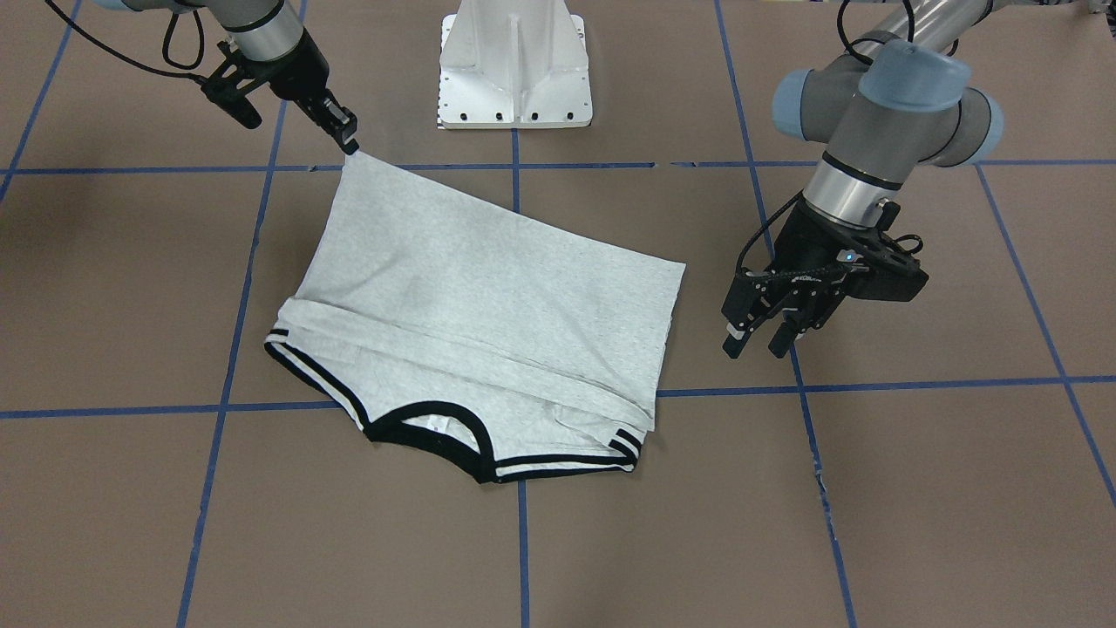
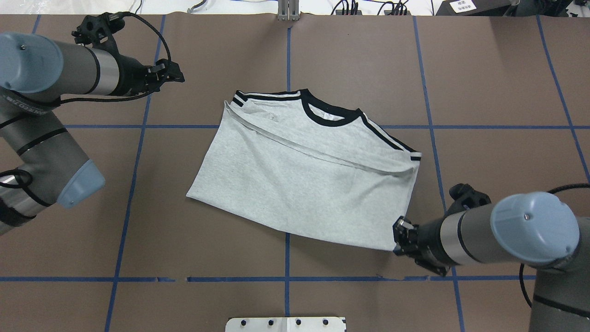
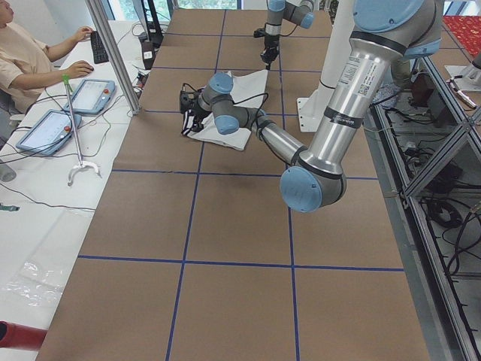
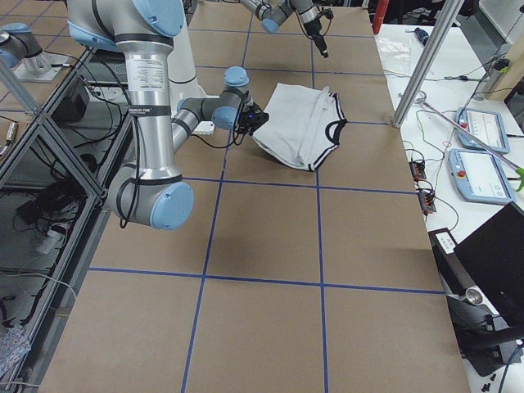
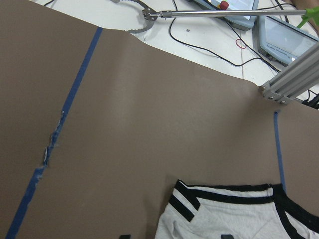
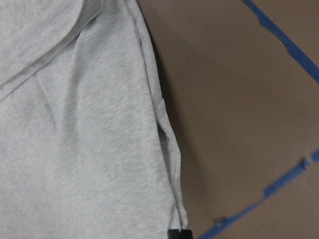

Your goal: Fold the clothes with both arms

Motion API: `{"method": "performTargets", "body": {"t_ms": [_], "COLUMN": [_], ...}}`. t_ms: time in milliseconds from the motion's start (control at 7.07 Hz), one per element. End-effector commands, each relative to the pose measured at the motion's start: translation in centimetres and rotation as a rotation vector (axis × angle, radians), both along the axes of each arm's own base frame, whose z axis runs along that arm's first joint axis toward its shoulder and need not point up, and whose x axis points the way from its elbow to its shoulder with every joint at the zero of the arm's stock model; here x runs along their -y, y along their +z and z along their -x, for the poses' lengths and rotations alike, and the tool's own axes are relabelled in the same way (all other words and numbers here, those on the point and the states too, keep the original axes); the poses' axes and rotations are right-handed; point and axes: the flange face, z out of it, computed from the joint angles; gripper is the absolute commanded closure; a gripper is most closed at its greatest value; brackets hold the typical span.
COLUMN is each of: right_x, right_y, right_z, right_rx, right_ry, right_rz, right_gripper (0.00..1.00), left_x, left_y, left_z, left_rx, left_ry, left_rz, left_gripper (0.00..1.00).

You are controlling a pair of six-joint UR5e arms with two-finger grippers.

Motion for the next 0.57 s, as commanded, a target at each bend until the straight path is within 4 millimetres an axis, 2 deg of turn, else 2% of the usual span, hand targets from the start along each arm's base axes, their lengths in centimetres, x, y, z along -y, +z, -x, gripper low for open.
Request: {"method": "performTargets", "body": {"t_ms": [0,141,283,424], "right_x": [-9.1,-11.7,-12.7,-12.8], "right_y": [-0.1,0.1,0.8,1.3], "right_z": [2.3,3.1,3.1,3.2], "right_rx": [-0.006,-0.014,-0.032,-0.051], "right_ry": [-0.205,-0.258,-0.277,-0.257], "right_rz": [0.067,0.077,0.079,0.067], "right_gripper": [1.0,1.0,0.78,0.01], "left_x": [-7.7,-10.2,-11.5,-13.2], "left_y": [-3.4,-3.7,-3.7,-4.1], "left_z": [3.8,1.7,0.8,-0.7], "left_rx": [-0.165,-0.184,-0.216,-0.221], "left_ry": [0.167,0.215,0.221,0.262], "left_rz": [0.079,0.113,0.195,0.206], "left_gripper": [0.23,0.0,0.0,0.0]}}
